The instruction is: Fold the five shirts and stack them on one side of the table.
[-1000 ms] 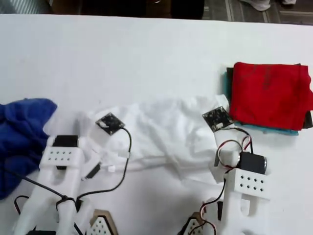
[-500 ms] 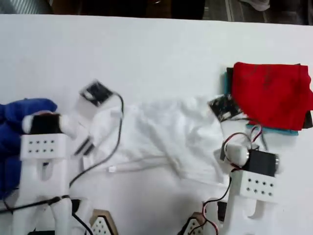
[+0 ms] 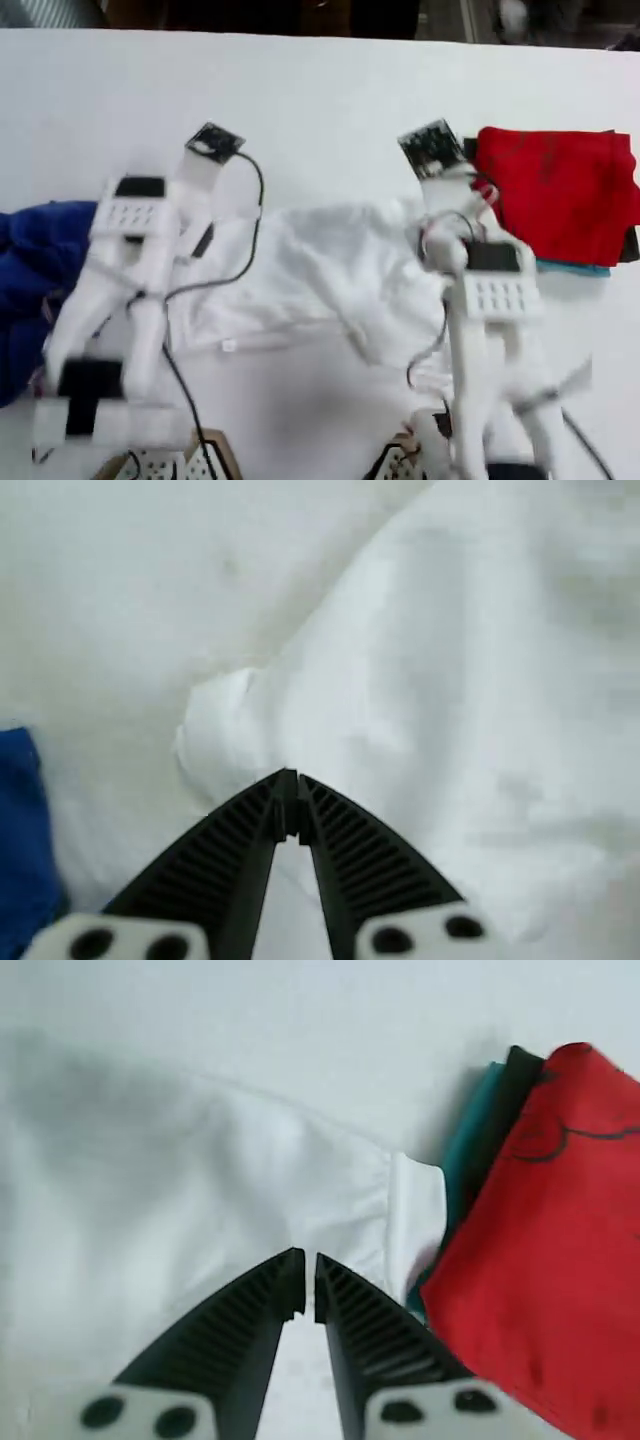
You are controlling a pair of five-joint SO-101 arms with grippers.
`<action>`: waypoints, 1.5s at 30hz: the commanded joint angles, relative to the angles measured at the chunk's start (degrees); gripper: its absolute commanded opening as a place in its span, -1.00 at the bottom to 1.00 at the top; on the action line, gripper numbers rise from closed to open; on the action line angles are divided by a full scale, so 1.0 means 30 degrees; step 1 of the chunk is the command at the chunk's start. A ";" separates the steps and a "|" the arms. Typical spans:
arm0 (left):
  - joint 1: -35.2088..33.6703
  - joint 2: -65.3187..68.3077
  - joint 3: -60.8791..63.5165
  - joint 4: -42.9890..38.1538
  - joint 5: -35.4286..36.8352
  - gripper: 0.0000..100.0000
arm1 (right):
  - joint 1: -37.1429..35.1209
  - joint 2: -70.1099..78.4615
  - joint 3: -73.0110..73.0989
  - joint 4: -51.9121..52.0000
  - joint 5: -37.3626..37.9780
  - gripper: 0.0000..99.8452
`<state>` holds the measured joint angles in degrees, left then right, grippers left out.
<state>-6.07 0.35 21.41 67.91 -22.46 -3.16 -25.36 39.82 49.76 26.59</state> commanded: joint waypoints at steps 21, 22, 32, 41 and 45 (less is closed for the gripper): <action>-0.2110 1.5678 -1.7480 0.4718 0.1377 -0.95 | 0.2418 2.0996 -2.0190 0.6403 -0.1729 -0.96; -0.2051 1.6293 -1.8593 0.5187 0.1377 -0.95 | 0.2154 2.1319 -2.0894 0.6579 -0.1729 -0.96; -0.2051 2.1333 -3.1429 1.1018 0.1319 -0.95 | 0.0337 2.4073 -2.9480 0.9538 -0.1846 -0.96; -0.1436 1.8930 -3.1341 1.1575 0.1289 -0.95 | 0.0337 2.4161 -3.4403 1.6190 -0.1846 -0.96; -0.0586 1.5678 -2.5890 1.1575 0.1260 -0.95 | 0.0396 2.3634 -3.4374 1.7187 -0.1700 -0.96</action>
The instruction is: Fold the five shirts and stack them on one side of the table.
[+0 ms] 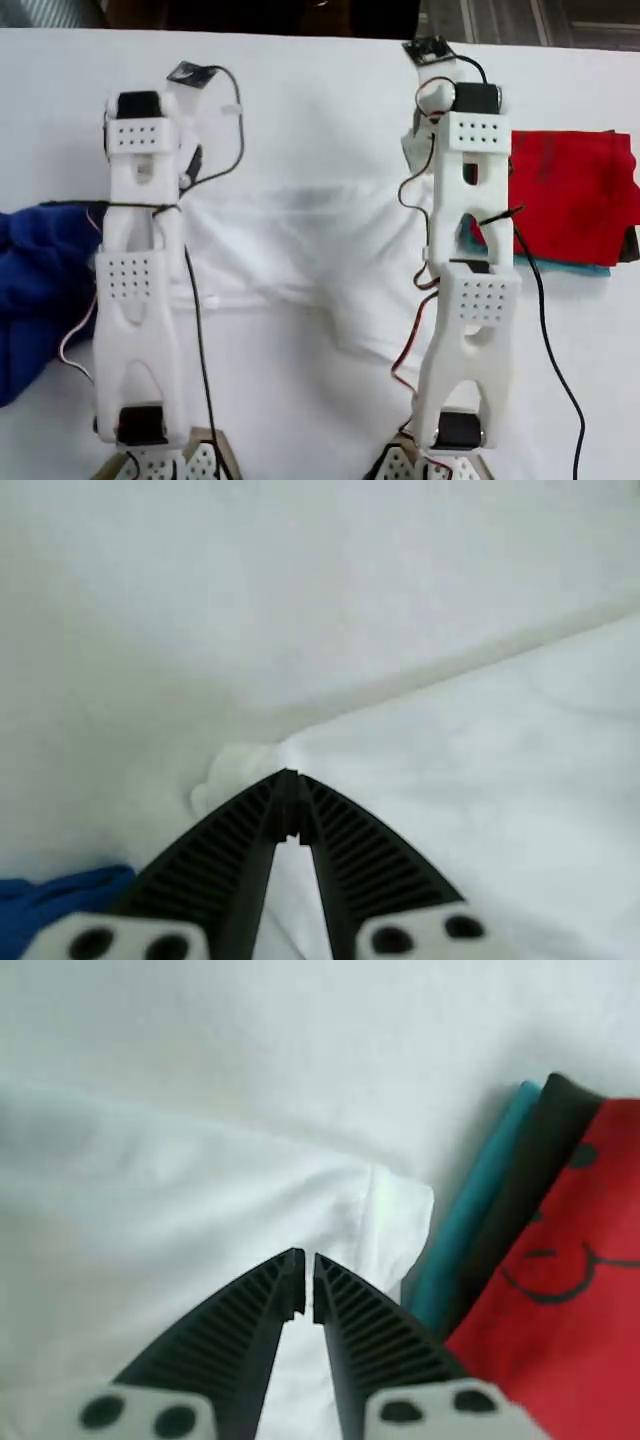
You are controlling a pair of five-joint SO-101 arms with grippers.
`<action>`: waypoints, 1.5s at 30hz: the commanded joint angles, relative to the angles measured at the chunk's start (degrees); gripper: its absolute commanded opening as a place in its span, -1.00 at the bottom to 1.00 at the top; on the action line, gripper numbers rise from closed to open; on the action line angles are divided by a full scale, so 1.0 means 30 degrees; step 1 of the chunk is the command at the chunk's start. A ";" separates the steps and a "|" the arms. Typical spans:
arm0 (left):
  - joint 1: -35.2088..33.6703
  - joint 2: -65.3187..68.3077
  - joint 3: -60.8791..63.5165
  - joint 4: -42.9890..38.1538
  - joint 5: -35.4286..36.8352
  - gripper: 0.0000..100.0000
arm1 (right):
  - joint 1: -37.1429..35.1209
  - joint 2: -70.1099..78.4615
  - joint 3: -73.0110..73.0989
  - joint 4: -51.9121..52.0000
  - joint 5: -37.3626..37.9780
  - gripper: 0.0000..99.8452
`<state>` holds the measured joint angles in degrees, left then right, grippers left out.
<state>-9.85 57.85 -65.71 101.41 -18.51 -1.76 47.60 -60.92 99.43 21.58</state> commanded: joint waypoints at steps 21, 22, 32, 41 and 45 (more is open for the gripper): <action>0.1201 -1.8198 3.2278 -1.1897 -0.1055 -0.95 | -0.4059 -1.8505 2.7165 -0.8103 0.0645 -0.96; 0.1201 -1.8198 3.2454 -1.1897 -0.1055 -0.95 | -0.4234 -1.9238 2.9011 -0.9333 0.0645 -0.96; -0.1055 -1.8198 3.3714 -1.1722 -0.2022 -0.95 | -0.4147 -2.0059 3.7245 -1.3553 0.1729 -0.96; -0.2725 -1.8315 3.3685 -1.1868 -0.5070 -0.95 | -0.3766 -2.0381 3.8388 -1.3553 0.3458 -0.96; -0.1612 -1.8344 3.3040 -1.1663 -0.5040 -0.95 | -0.3795 -2.2403 3.7070 -1.2791 0.3370 -0.96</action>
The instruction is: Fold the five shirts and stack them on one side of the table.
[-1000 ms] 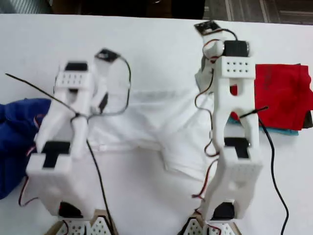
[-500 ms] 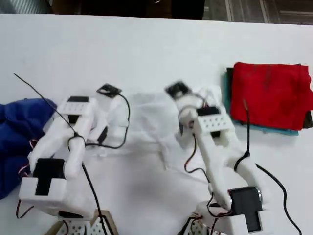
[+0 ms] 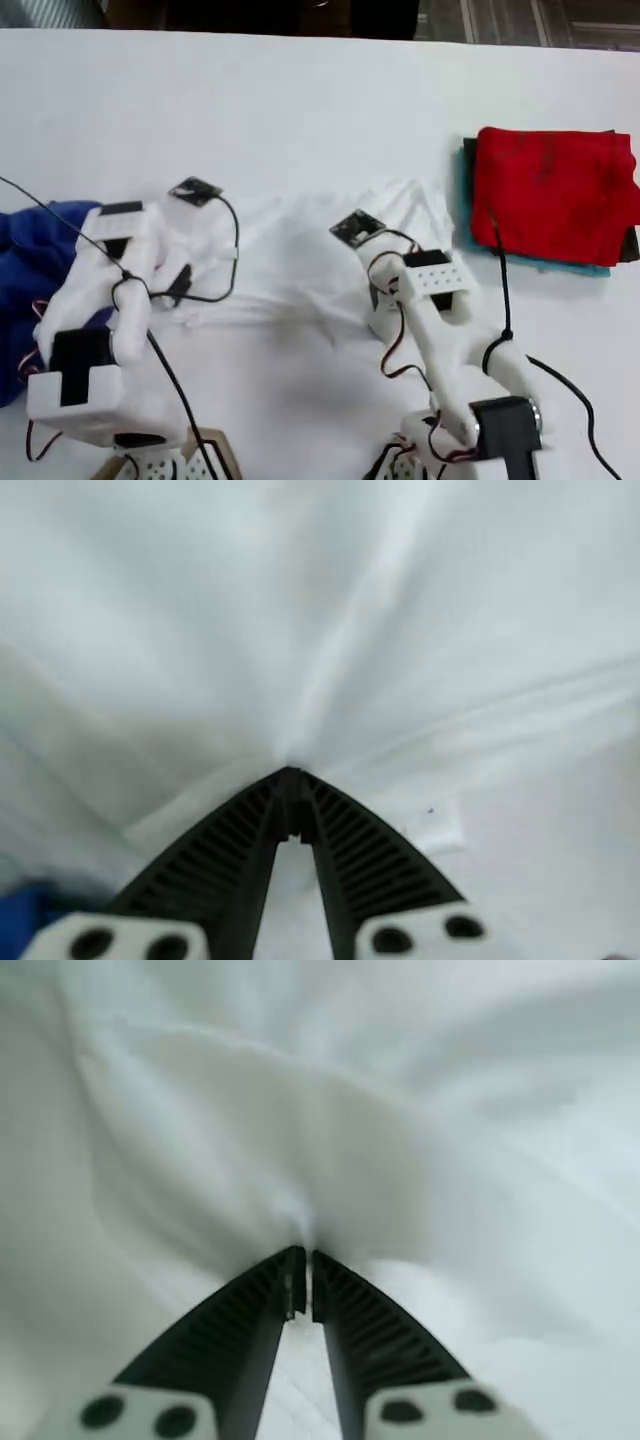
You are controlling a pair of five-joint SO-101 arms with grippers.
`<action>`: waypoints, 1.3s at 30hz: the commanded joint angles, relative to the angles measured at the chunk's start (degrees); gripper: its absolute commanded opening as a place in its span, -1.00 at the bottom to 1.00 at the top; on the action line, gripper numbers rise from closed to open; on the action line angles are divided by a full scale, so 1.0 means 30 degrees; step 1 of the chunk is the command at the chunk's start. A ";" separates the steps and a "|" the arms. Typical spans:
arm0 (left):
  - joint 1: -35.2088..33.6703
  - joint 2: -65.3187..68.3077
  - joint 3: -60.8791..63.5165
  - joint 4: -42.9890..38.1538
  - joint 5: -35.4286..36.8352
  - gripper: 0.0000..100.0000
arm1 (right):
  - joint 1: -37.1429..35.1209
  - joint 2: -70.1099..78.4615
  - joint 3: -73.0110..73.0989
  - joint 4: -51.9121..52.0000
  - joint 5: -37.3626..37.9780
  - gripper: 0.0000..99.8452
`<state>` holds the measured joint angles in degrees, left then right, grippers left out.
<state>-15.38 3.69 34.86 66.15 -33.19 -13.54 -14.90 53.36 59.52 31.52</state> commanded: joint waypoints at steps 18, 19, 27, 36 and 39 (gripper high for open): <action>0.0059 -0.0176 -0.8747 0.6535 0.1875 -0.95 | -0.1011 -0.9480 0.2256 0.6520 0.4542 -0.53; -0.0205 -0.0176 -0.9099 0.6505 0.1905 -0.95 | -0.1421 -0.9480 0.2696 0.6344 0.4952 -0.50; -0.1289 -0.0147 -0.9978 0.6593 0.1875 -0.95 | -0.4176 -0.9304 0.4103 0.3297 0.6037 -0.45; -0.1934 -0.0147 -0.9919 0.6652 0.1875 -0.95 | -0.4205 -0.9304 0.6388 0.1949 0.6125 -0.45; -0.1934 -0.0147 -0.9919 0.6652 0.1905 -0.95 | -0.4147 -0.9275 0.6447 0.1245 0.6125 -0.45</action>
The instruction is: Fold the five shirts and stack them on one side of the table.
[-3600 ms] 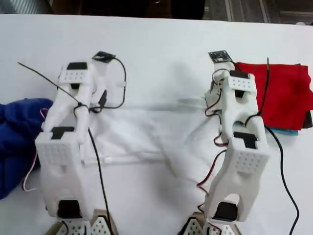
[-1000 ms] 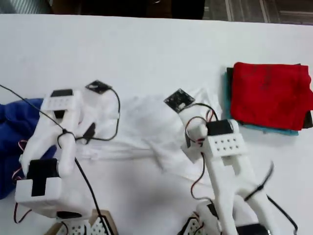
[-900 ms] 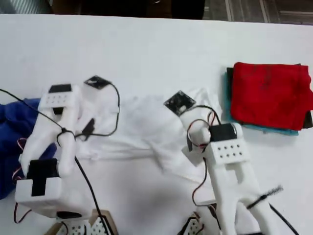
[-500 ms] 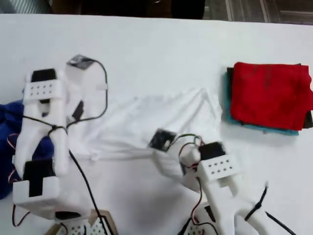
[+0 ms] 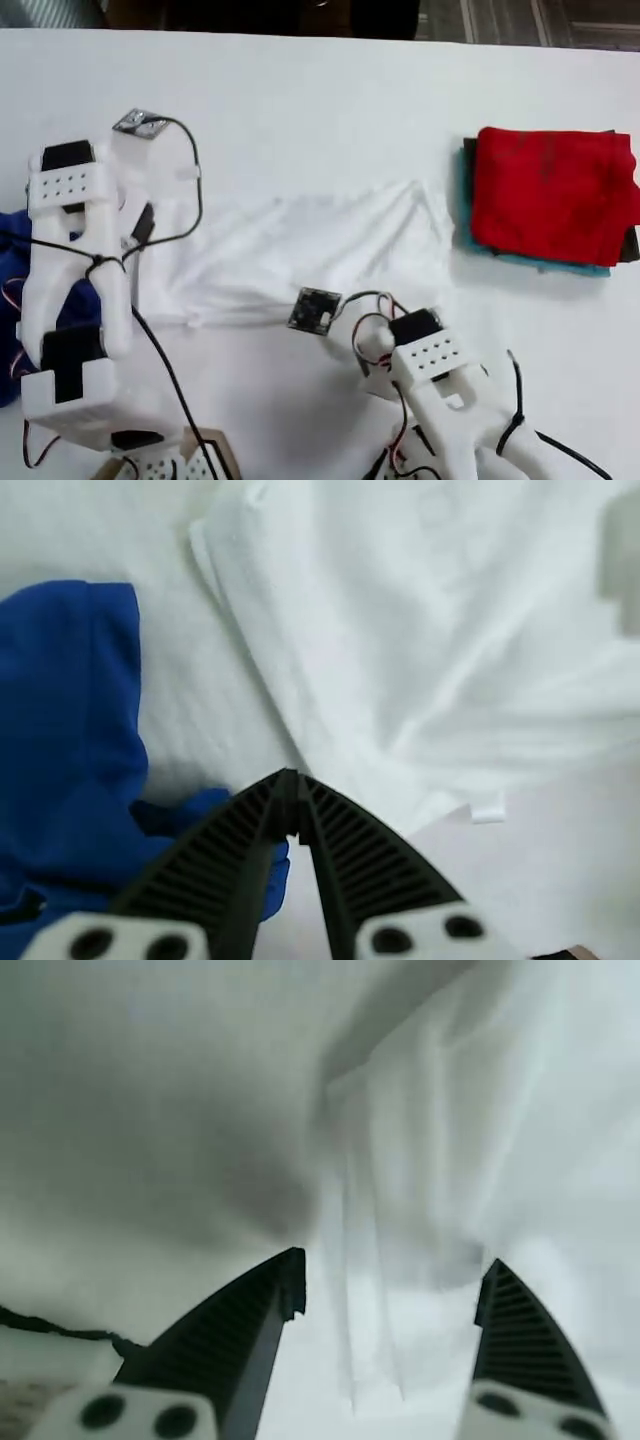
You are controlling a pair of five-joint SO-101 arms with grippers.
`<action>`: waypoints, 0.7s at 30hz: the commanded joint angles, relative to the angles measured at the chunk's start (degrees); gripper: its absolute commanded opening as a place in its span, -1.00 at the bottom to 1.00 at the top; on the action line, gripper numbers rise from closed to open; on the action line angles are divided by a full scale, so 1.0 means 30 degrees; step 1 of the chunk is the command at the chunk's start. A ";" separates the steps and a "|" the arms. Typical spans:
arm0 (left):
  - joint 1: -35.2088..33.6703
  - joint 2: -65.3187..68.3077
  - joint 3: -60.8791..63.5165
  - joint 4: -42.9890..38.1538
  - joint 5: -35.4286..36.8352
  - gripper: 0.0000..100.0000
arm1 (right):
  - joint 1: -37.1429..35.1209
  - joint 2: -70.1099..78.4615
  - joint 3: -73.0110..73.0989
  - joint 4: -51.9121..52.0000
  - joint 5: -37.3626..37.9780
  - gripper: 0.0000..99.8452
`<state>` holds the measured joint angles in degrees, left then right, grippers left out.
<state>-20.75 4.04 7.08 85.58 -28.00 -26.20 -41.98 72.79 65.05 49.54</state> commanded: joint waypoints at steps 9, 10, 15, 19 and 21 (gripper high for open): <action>-0.0147 -0.0410 -0.0806 0.0996 0.0205 -0.95 | 0.0103 0.2916 -0.0176 -0.1538 0.1289 -0.50; -0.0147 -0.0410 -0.0747 0.0996 0.0205 -0.95 | 0.0103 0.3443 -0.0410 -0.1597 0.1289 -0.50; -0.0147 -0.0410 -0.0806 0.1407 0.0205 -0.95 | 0.0103 0.5905 -0.1788 -0.1538 0.1289 -0.57; -0.0147 -0.0440 -0.0689 0.1407 0.0205 -0.95 | 0.0103 0.6520 -0.2315 -0.1568 0.1319 -0.93; -0.0147 -0.0440 -0.0659 0.1407 0.0205 -0.95 | 0.0103 0.6520 -0.2520 -0.1626 0.1319 -0.95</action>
<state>-20.75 4.04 7.08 89.27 -28.00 -25.76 -24.48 65.49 60.40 52.88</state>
